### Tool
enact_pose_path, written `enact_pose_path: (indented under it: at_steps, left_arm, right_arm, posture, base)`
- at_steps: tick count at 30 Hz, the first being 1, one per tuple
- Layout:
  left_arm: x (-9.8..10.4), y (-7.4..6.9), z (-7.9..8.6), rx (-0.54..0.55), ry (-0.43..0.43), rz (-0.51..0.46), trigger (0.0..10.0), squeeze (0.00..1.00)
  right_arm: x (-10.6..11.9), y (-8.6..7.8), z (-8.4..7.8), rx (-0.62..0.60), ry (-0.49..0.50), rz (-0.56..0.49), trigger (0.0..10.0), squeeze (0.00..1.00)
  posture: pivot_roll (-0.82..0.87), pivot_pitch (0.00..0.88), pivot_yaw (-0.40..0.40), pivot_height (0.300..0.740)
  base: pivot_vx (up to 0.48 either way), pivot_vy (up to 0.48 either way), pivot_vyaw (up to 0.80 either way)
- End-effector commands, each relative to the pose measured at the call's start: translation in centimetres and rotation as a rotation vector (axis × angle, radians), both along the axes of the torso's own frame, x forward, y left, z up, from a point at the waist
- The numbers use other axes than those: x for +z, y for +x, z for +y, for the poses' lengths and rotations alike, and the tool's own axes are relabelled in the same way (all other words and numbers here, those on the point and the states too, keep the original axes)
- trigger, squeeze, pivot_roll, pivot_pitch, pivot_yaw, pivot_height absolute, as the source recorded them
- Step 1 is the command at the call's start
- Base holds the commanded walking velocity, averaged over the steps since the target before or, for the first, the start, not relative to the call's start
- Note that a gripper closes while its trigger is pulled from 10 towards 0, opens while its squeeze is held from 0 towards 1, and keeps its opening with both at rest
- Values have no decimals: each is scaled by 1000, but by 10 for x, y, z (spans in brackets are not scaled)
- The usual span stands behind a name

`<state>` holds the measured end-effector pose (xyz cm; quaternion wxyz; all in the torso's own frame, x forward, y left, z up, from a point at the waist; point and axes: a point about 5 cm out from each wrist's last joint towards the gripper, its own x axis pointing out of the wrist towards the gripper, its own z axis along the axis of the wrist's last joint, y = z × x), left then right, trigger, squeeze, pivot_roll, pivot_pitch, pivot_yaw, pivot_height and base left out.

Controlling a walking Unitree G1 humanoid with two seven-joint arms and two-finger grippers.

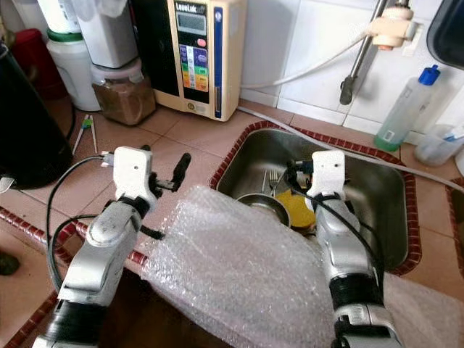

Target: Kitchen organization

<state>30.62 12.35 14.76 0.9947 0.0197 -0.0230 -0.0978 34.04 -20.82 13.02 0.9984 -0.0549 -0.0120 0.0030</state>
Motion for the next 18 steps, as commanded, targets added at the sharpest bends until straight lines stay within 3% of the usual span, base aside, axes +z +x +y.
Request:
enact_pose_path:
  at_steps: [1,5,8,12,18]
  left_arm:
    - [5,-4,7,45,0,-13,10000,0]
    - [10,-5,24,107,-88,11,10000,0]
    - [14,-6,31,120,-87,-2,10000,0]
    - [12,-15,30,103,-72,-2,10000,0]
    - [4,-24,19,53,-77,53,10000,0]
  right_arm:
    - [16,-3,-2,8,46,-67,10000,0]
    - [23,-9,3,7,99,-94,10000,0]
    - [26,-15,8,19,101,-113,10000,0]
    - [25,-23,14,25,125,-96,10000,0]
    - [26,-29,16,23,147,-80,10000,0]
  posture:
    - [-12,10,-6,740]
    - [-11,15,-8,740]
    - [-12,17,-7,740]
    - [-17,20,-3,740]
    - [-27,24,-1,740]
  base:
    - [0,0,0]
    - [0,0,0]
    - [0,0,0]
    - [0,0,0]
    - [0,0,-726]
